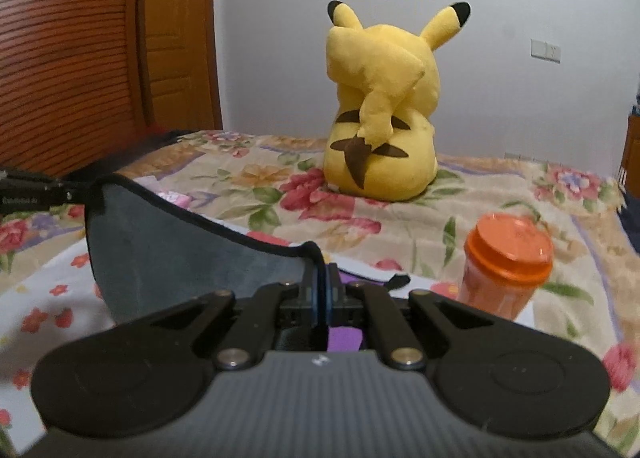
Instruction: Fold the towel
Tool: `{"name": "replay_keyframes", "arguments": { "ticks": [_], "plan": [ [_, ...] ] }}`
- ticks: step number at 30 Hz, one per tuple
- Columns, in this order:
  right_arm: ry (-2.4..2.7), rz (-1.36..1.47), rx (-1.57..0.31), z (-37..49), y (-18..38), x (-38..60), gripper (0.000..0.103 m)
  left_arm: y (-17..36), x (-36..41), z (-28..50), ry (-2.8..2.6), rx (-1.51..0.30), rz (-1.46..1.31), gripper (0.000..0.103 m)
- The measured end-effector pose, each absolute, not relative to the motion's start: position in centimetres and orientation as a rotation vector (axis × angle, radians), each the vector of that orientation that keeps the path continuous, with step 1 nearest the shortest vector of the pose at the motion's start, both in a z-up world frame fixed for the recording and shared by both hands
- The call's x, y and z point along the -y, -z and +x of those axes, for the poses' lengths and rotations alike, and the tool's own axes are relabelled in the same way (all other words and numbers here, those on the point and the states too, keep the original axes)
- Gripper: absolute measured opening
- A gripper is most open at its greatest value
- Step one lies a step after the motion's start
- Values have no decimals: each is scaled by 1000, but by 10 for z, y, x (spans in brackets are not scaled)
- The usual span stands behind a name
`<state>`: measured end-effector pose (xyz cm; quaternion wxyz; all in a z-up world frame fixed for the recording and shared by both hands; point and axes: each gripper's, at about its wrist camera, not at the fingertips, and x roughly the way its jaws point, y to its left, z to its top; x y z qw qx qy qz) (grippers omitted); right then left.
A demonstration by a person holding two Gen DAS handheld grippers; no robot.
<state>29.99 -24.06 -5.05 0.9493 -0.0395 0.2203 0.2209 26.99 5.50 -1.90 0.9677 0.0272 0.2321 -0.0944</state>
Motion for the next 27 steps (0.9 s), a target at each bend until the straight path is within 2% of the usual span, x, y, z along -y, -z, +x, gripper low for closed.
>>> {"name": "replay_keyframes", "arguments": {
  "ticks": [14,27],
  "plan": [
    [-372,-152,-379,340,54,234,4,24,-62,323,137,-439,55,8],
    [-295,-194,-389,378,96,218,4,75,-62,373,101,-482,77,8]
  ]
}}
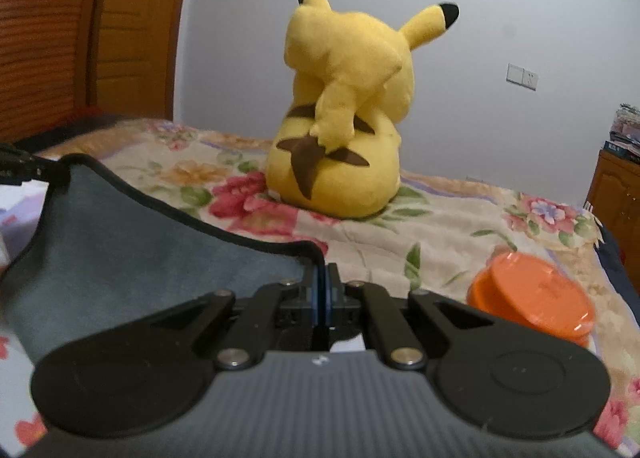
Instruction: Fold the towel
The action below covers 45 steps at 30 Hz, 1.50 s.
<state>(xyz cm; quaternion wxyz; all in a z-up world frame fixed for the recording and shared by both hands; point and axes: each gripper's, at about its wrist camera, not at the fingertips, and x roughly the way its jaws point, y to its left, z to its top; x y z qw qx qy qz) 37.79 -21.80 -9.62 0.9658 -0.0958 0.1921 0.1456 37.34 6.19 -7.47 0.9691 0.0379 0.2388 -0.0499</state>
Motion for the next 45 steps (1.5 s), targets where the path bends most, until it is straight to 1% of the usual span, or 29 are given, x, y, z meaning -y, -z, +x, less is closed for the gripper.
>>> {"name": "replay_keyframes", "arguments": {
  "ticks": [9,12,13,14,15,16,18,19,20,21,22,26,32,36,38,39,40,43,45],
  "plan": [
    [-261,-204,-466,395,130,214,4,106,-57,388,98,-534,106,8],
    [-259,-206,-488,399,135,213,5,113,-58,390,102,-560,110,11],
    [-259,-202,-495,399,137,214,5,114,-58,391,103,-565,106,11],
    [-258,-199,-501,400,137,214,8,115,-58,390,104,-567,104,12],
    [-255,-199,-508,400,138,215,10,116,-59,390,103,-571,104,16],
    [-253,-200,-513,400,139,214,11,116,-59,389,99,-577,102,23],
    [-249,-206,-522,399,140,214,13,115,-60,386,103,-581,93,27],
    [-245,-209,-525,398,139,214,16,115,-60,384,107,-583,93,29],
    [-244,-209,-529,397,139,214,30,114,-60,382,112,-585,96,30],
    [-246,-204,-528,395,137,214,39,114,-59,380,116,-587,99,34],
    [-249,-197,-523,391,135,215,53,113,-59,378,120,-589,102,35],
    [-257,-184,-522,382,127,214,53,109,-55,367,150,-595,95,37],
    [-257,-154,-532,355,107,209,53,94,-51,346,198,-591,84,54],
    [-253,-121,-529,332,86,207,53,77,-50,333,212,-590,94,68],
    [-253,-105,-521,321,74,206,54,65,-49,324,217,-580,120,70],
    [-253,-99,-515,315,68,206,54,58,-49,319,218,-576,132,73],
    [-254,-94,-509,310,62,205,56,52,-49,314,216,-571,140,79],
    [-256,-77,-488,297,44,205,67,29,-51,295,200,-537,148,89],
    [-255,-61,-472,290,32,205,69,14,-53,282,193,-525,141,95]
  ]
}}
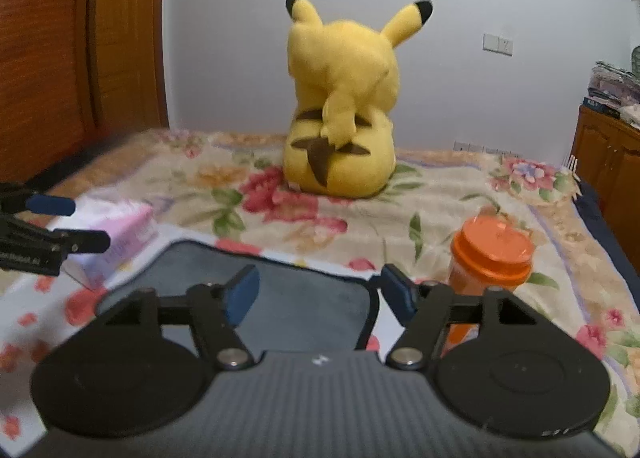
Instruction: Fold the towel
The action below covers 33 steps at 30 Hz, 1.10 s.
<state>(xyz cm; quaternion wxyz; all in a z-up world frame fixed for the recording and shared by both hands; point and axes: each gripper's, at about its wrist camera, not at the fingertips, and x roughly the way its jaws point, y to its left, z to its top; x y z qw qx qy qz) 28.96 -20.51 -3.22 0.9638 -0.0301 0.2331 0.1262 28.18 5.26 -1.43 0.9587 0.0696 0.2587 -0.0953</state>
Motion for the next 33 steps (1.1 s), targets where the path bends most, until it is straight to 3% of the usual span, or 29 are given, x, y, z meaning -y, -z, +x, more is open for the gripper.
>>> {"name": "replay_keyframes", "arguments": {
  "ticks": [4,7,33],
  "plan": [
    [-239,-43,-435,272,10,207,93,-12,-53,253,171,-494,146,103],
    [-238,-32,-412,258,-6,209,103,-29,-50,233,160,-480,153,103],
    [-268,-7,-336,137,-59,224,103,-90,-25,97,66,-421,110,103]
  ]
}}
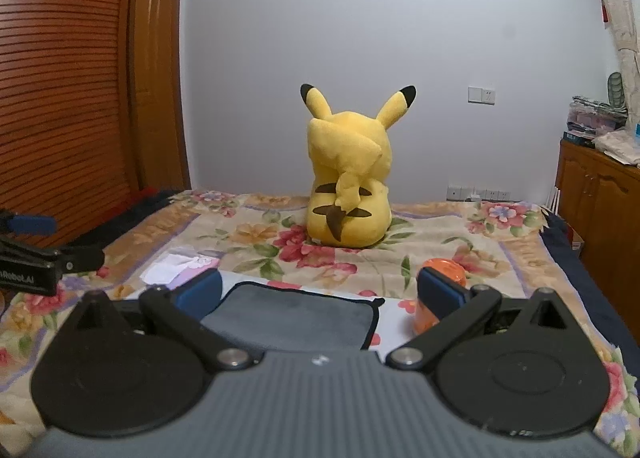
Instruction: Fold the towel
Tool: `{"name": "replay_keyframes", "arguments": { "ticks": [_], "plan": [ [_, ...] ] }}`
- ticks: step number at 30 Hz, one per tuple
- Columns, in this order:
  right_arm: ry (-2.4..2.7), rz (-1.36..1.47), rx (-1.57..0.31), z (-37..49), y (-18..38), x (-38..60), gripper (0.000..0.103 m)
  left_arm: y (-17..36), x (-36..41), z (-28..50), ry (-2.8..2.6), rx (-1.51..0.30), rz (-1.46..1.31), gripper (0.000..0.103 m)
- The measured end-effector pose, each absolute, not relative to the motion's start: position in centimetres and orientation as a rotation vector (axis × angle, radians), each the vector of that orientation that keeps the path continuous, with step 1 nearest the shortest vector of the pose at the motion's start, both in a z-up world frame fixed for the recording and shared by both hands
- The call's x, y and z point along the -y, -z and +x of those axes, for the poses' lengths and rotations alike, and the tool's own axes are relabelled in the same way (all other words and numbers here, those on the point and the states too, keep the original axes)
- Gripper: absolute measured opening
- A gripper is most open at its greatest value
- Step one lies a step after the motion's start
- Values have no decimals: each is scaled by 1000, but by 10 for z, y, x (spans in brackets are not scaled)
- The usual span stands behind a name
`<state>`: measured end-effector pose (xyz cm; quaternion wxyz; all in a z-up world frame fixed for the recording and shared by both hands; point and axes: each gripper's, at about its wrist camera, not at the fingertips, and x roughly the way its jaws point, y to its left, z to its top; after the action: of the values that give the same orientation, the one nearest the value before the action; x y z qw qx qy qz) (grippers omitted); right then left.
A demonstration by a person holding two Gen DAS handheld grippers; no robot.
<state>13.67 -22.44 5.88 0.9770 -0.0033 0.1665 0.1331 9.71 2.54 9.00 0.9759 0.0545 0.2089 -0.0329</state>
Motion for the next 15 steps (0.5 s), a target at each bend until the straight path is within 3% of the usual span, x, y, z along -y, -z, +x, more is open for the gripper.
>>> {"name": "replay_keyframes", "arguments": {
  "ticks": [15],
  "plan": [
    [-273,11,-349,100,-39,227,103,-66,-15,56,61,-442,119,103]
  ]
}}
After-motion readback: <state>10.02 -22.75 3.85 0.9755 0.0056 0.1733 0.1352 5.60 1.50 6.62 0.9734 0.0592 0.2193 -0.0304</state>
